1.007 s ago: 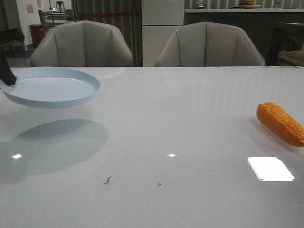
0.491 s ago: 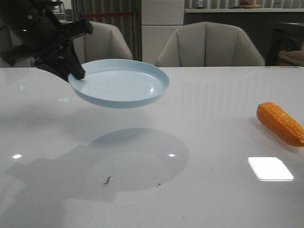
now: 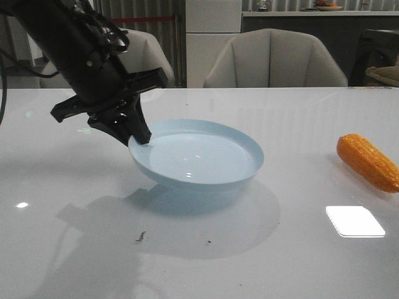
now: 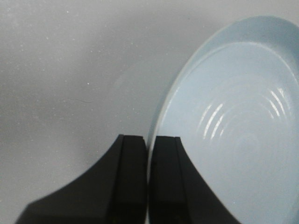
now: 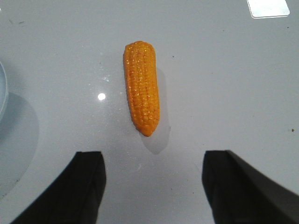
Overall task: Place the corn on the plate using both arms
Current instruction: 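Carry the plate toward the table center and lower it down, then open the left gripper and raise it away from the plate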
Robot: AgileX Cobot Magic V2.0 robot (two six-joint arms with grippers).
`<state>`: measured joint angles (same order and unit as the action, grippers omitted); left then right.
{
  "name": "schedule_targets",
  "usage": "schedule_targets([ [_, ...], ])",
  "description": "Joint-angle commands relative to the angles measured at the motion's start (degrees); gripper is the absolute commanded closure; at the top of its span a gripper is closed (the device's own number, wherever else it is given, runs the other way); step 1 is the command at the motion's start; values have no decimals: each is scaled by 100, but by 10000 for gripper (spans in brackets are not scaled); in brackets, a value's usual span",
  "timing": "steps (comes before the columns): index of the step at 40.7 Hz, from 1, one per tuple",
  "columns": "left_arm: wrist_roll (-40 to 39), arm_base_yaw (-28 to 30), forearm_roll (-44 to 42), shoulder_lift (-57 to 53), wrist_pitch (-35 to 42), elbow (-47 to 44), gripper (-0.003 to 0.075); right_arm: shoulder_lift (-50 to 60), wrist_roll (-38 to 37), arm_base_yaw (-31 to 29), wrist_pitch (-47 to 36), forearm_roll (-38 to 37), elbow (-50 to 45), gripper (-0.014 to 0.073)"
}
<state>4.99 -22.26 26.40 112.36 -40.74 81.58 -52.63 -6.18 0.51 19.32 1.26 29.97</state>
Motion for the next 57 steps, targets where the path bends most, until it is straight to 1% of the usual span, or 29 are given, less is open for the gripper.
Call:
schedule_targets([
  [1, -5, -64, 142, -243, 204, 187, 560, 33, 32, -20, -281, -67, 210, 43],
  [4, 236, -64, 129, -172, 203, 187, 475, 33, 32, -20, -205, -67, 210, 43],
  [8, 277, -64, 129, -63, 203, 187, 351, 33, 32, -20, -132, -67, 210, 43],
  [10, 277, -64, 129, -20, 203, 187, 313, 33, 32, -20, -121, -67, 210, 43],
  [11, 266, -64, 129, -2, 203, 187, 306, 33, 32, -20, -121, -67, 210, 43],
  [17, 266, -64, 155, -6, 339, 233, 312, 33, 32, -20, -127, -67, 210, 43],
  [25, 277, 111, -146, -234, 174, 697, 312, 33, 32, -20, -226, -67, 210, 43],
  [32, 277, 198, -931, -703, 37, 1119, 313, -5, 32, -20, -286, -67, 241, 43],
  [38, 277, 209, -1813, -1315, 84, 1142, 313, -278, 27, -20, -84, -67, 465, 43],
  [42, 277, 220, -2153, -1734, 93, 1142, 313, -560, 27, -20, 44, -67, 713, 43],
  [52, 252, 542, -2174, -2801, 339, 1142, 313, -1337, 27, -20, 41, -67, 1230, 43],
  [57, 243, 990, -2174, -3330, 340, 966, 313, -1821, 27, -20, 69, -67, 1589, 43],
])
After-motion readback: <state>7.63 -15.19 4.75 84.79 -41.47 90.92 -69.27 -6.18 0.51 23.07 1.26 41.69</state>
